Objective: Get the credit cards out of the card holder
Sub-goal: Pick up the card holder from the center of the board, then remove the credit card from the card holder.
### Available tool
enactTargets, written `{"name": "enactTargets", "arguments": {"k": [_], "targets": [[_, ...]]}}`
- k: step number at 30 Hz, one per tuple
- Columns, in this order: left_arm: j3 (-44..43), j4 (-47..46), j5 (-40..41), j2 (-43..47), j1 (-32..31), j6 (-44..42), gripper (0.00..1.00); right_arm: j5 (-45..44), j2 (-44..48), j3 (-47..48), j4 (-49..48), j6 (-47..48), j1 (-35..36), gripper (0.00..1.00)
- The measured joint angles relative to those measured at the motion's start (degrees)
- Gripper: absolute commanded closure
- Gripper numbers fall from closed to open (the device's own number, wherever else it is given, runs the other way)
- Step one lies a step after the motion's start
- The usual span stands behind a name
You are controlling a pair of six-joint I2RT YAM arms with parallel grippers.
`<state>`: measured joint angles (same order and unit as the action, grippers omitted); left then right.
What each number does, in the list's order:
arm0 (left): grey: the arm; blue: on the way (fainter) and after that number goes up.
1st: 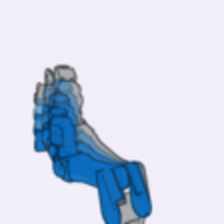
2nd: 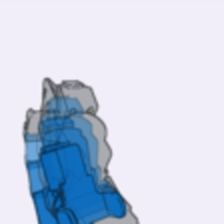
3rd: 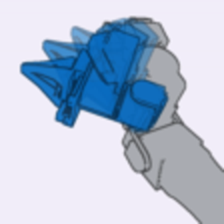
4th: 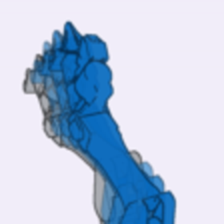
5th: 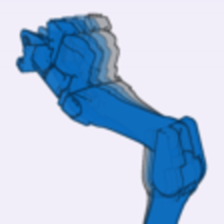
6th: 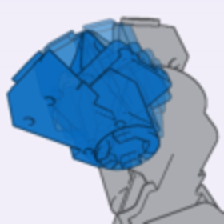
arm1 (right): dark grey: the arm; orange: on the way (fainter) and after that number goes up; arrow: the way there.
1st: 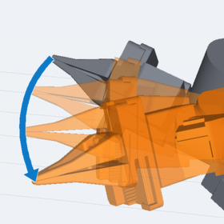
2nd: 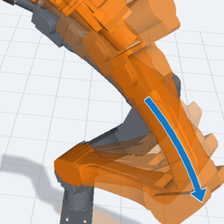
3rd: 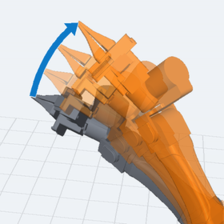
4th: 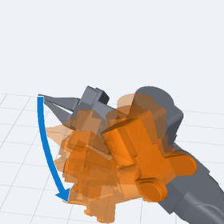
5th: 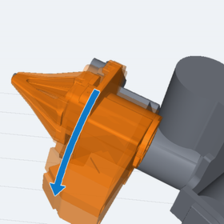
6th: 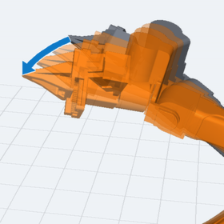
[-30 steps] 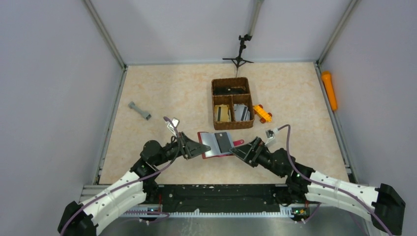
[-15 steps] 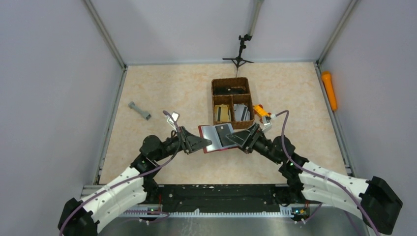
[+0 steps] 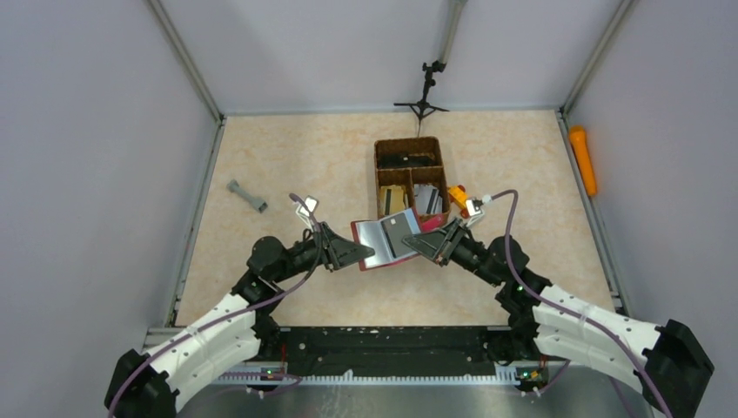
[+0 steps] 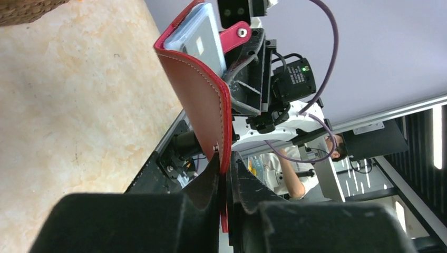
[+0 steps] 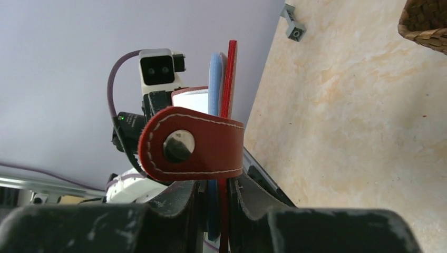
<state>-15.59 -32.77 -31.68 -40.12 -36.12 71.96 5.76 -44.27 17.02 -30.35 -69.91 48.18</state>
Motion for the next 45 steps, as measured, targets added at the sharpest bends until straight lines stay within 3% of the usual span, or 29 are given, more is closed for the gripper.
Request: {"name": "enactTargets", "arguments": {"k": [3, 6, 8, 15, 24, 30, 45], "targets": [[-1.31, 8.15, 1.46, 1.73, 0.09, -3.76, 0.65, -0.33, 1.09, 0.0, 2.34, 1.51, 0.0, 0.99], [-4.09, 19.65, 5.4, 4.72, 0.09, -9.53, 0.35, -1.09, 2.75, 0.02, 5.81, 4.28, 0.0, 1.0], [-6.21, 26.93, 8.33, 6.21, 0.09, -12.72, 0.27, -1.62, 3.37, 0.57, 9.16, 7.06, 0.0, 1.0], [-14.86, 43.85, 12.55, 2.89, 0.09, -18.51, 0.33, -3.82, 1.73, 6.1, 19.21, 16.28, 0.0, 1.0], [-17.31, 44.81, 10.12, -2.19, -2.12, -18.82, 0.42, -4.72, -1.57, 6.71, 23.23, 21.14, 0.0, 1.0], [-15.52, 34.21, 6.78, -5.33, -3.34, -14.47, 0.63, -4.15, -2.36, 6.71, 22.21, 21.27, 0.0, 1.0], [-15.04, 22.05, 4.94, -18.56, -5.92, -11.8, 0.6, 0.0, -1.92, 5.25, 16.31, 16.61, 0.0, 1.0]]}}
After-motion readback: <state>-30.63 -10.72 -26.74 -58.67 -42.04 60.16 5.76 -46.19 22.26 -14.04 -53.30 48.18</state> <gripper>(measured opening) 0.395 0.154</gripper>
